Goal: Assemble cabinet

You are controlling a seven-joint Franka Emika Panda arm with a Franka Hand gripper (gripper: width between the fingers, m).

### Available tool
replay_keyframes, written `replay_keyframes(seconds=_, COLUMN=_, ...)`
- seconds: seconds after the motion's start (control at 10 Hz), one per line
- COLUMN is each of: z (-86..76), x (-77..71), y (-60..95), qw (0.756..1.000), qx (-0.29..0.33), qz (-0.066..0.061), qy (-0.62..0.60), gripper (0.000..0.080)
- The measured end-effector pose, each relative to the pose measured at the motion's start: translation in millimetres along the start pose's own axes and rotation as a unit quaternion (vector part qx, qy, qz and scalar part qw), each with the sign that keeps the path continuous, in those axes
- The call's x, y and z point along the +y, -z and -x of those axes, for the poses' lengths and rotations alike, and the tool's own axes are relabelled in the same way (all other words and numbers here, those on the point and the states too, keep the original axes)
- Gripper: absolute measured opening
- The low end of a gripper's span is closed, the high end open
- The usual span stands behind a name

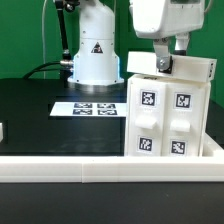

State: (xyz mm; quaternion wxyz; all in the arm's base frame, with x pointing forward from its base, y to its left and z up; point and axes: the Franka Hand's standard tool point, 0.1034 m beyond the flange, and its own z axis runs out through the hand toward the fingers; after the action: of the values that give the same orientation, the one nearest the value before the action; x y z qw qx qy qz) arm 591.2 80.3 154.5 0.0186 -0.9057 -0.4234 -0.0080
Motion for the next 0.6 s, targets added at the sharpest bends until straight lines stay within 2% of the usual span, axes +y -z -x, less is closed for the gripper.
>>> replay_keyframes(seconds=0.2, z=-0.5, x=0.4, y=-0.6, qw=0.994, qx=0.012, qz=0.002, qy=-0.108, gripper=0.0560)
replay_keyframes(seconds=0.5, z=-2.0, x=-0.6, y=-0.3, qw=0.973, qx=0.016, qz=0.004, qy=-0.229, gripper=0.0560)
replay_keyframes(seconds=0.6, z=-1.2, x=0.1, y=-0.5, qw=0.959, qx=0.017, qz=0.003, qy=-0.283, gripper=0.0560)
